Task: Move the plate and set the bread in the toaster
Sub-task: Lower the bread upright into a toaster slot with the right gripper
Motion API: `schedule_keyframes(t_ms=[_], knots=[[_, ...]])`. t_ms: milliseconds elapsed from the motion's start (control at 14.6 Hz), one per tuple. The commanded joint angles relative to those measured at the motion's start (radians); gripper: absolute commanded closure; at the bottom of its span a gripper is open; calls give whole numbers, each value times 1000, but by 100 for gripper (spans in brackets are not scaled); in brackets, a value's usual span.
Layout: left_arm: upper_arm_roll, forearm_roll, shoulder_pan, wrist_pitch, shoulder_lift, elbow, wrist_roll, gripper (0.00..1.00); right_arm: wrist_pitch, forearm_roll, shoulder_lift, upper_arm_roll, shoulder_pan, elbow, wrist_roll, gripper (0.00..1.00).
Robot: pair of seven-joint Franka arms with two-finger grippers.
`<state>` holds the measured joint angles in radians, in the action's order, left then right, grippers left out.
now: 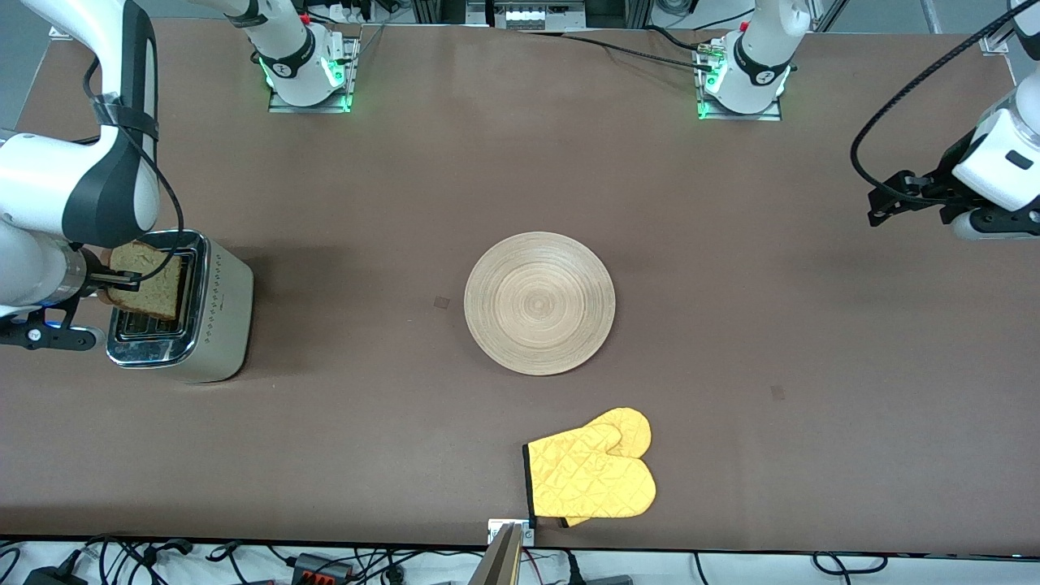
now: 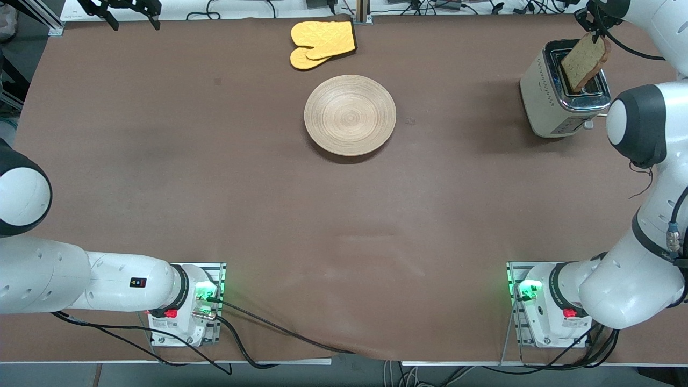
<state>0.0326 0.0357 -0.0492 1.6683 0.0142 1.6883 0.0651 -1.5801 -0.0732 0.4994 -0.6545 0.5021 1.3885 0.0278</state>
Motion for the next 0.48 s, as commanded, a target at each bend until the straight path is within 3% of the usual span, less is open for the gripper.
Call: schedule_keyframes(t_ms=[0,411], knots=[[7,-19,6,-7,0,-13,-7,0,-38,-7,-4,3,-4,20,18,100],[7,-19,11,-1,0,-16,-5,0,-64,3,-2,6,0,63,17,100]])
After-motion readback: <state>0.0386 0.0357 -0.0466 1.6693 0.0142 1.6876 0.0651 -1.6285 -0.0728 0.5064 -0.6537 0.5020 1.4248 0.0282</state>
